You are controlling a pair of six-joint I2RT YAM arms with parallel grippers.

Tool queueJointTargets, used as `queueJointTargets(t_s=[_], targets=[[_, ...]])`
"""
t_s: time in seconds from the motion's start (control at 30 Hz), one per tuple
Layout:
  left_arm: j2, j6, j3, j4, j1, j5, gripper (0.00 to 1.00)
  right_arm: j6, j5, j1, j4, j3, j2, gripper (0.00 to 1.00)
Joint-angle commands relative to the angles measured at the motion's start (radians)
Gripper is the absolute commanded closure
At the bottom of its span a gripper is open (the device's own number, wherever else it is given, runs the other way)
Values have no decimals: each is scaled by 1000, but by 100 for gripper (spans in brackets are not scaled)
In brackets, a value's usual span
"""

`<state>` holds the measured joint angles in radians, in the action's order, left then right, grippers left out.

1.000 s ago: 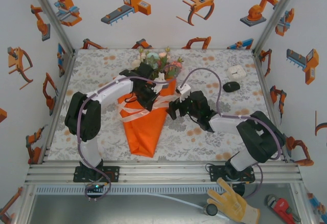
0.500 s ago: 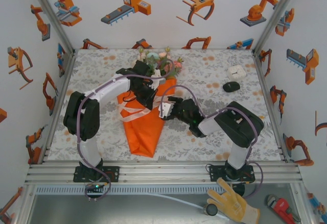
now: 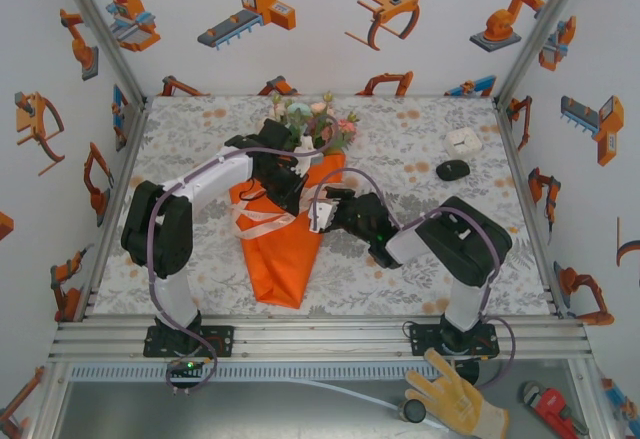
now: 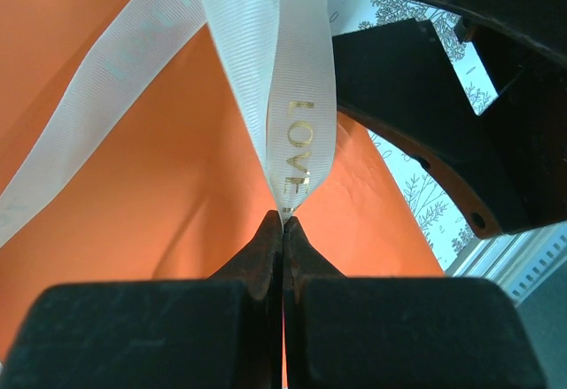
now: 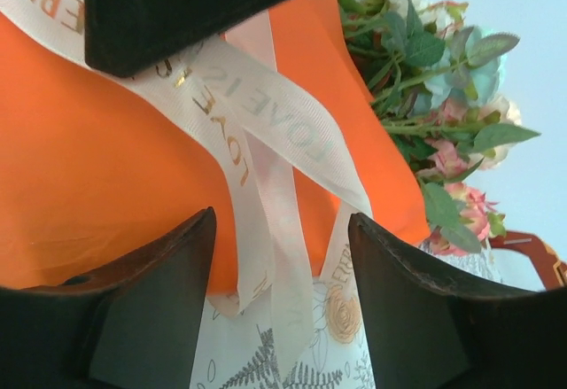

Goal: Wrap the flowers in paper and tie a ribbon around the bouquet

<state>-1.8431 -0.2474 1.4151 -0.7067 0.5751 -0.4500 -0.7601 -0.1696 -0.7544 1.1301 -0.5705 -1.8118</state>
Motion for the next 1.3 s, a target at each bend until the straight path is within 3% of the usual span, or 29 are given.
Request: queueJointTargets(t_s=[0.0,0.23,0.67,0.9,1.13,1.27], targets=[[32,8,-7,-1,-8,-24,100,12,-108,4,66,18,84,41],[40,19,-3,9,-18,-32,100,19,-186,-3,42,68,184,41],[45,20,-16,6,-20,-44,100,-68,-199,6,-5,-79,33,40],[57,28,-23,21,-19,-55,100,-70,-228,29,-23,-111,-1,53],[66,26,-27,18,-21,-54,100,-70,-237,35,-42,-111,-24,50],[67,28,-30,17,-20,-56,100,-70,-239,35,-46,-129,-34,54]])
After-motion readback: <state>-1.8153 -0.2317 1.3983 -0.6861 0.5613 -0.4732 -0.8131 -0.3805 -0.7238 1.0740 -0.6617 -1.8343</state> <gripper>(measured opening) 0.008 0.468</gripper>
